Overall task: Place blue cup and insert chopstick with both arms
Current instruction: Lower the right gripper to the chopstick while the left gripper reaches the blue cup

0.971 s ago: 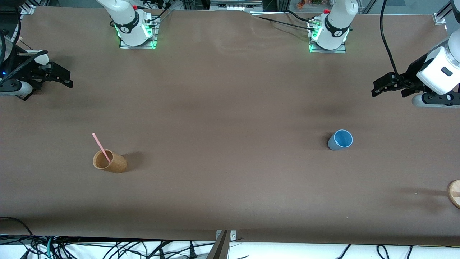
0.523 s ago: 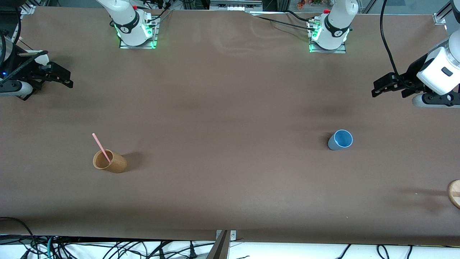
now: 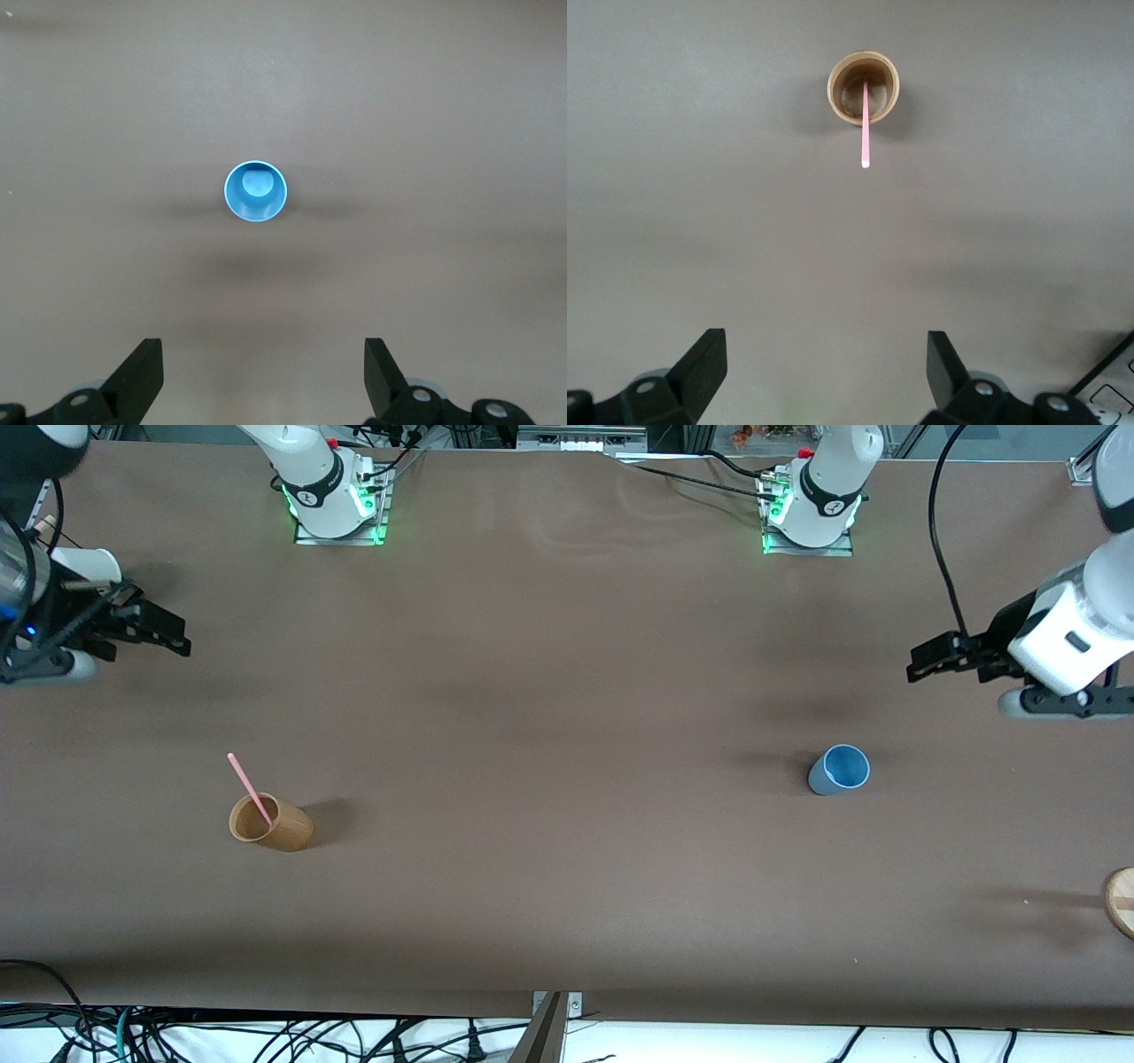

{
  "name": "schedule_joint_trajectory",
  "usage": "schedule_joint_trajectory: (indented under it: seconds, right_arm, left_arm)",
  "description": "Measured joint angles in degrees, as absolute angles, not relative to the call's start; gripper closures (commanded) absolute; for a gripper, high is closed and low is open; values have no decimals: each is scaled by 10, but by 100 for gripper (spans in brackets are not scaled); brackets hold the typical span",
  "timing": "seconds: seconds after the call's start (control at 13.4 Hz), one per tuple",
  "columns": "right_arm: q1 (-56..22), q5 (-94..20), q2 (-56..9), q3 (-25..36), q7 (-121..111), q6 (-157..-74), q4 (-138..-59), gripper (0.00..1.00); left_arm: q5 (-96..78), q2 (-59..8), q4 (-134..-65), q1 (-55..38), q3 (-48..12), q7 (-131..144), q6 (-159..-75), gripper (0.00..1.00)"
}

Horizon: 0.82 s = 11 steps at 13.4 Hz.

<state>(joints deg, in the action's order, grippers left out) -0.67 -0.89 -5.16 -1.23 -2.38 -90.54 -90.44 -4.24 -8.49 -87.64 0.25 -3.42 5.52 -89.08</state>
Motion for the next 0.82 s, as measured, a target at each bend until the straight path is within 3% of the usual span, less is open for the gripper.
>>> schedule_joint_trajectory:
  seconds: [0.52, 0.82]
  right_arm:
    - [-6, 0, -153, -12, -34, -972, -876, 0]
    - [0, 1, -201, -12, -37, -1009, -876, 0]
  left_arm:
    - [24, -183, -879, -3, -40, 53, -964, 0]
    - [24, -236, -906, 0, -40, 52, -1053, 0]
